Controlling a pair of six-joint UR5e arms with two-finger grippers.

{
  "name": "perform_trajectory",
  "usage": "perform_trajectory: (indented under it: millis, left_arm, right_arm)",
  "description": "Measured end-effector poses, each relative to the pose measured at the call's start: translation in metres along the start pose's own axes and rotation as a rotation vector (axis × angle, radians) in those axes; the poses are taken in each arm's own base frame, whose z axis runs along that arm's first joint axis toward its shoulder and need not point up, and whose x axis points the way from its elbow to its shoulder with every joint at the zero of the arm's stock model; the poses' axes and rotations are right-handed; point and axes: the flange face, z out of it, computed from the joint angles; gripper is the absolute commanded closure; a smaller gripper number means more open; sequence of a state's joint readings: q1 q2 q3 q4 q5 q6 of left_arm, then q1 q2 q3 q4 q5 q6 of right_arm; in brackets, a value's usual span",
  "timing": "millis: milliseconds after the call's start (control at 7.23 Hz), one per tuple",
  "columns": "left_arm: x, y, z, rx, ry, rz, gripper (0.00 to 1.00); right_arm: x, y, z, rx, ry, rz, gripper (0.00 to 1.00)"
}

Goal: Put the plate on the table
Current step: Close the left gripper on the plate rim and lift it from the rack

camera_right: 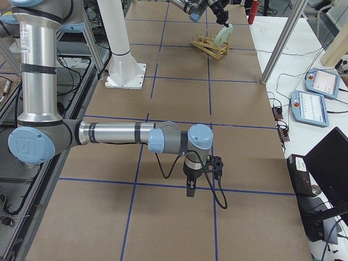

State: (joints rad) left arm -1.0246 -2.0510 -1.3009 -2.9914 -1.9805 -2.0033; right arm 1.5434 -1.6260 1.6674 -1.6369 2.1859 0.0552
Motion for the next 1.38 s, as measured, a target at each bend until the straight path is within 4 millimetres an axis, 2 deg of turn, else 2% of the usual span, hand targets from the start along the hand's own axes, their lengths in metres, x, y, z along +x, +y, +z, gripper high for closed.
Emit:
perform_trajectory:
  millis: [277, 691, 830, 1106, 1383]
  left_arm:
    - [-0.001, 0.0, -0.01, -0.015, 0.042, 0.011, 1.0]
    - [-0.017, -0.003, -0.045, -0.055, 0.159, -0.015, 1.0]
    - [-0.012, -0.009, -0.06, -0.061, 0.206, -0.038, 1.0]
    - [0.016, -0.016, -0.088, -0.062, 0.282, -0.047, 1.0]
    - [0.046, -0.004, -0.1, -0.093, 0.28, -0.019, 1.0]
  right_arm:
    - [0.0, 0.0, 0.0, 0.0, 0.0, 0.001, 0.0]
    - [0.0, 0.0, 0.0, 0.0, 0.0, 0.0, 0.0]
    - [0.0, 0.0, 0.0, 0.0, 0.0, 0.0, 0.0]
    - [0.0, 0.0, 0.0, 0.0, 0.0, 0.0, 0.0]
    - [0.0, 0.0, 0.0, 0.0, 0.0, 0.001, 0.0]
